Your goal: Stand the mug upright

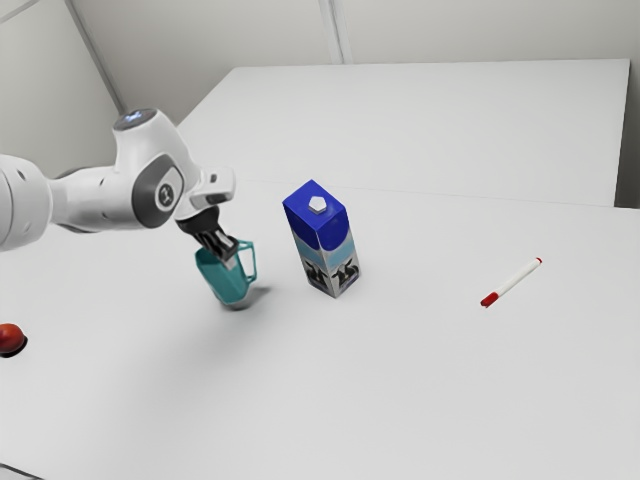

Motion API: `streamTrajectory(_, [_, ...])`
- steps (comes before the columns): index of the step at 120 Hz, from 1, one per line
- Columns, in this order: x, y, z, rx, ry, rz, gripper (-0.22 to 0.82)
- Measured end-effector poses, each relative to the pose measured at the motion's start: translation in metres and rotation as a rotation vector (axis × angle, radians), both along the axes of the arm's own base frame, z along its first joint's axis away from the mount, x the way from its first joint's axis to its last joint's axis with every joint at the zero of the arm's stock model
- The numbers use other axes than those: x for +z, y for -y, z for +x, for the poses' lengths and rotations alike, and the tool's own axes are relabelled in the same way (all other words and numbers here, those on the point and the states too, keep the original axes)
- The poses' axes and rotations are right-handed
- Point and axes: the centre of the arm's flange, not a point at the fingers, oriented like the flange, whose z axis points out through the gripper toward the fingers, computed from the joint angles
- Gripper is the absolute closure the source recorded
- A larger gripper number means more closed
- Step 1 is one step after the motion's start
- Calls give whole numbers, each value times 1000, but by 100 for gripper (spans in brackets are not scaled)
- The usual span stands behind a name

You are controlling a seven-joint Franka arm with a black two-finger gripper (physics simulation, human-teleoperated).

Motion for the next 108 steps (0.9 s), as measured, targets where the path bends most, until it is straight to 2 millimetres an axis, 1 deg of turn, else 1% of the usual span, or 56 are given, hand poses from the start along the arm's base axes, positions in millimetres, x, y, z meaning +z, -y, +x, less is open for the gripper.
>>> streamTrajectory(14, [-5,-2,-2,3,-8,1,79])
streamTrajectory(41, [-10,7,-4,-10,-19,2,79])
streamTrajectory(67, [-16,4,-6,-6,-31,5,78])
streamTrajectory(90, [-11,8,-3,-23,-24,12,37])
streamTrajectory(98, [-7,9,-2,-30,-16,17,27])
streamTrajectory(108, [0,11,0,-37,-3,18,18])
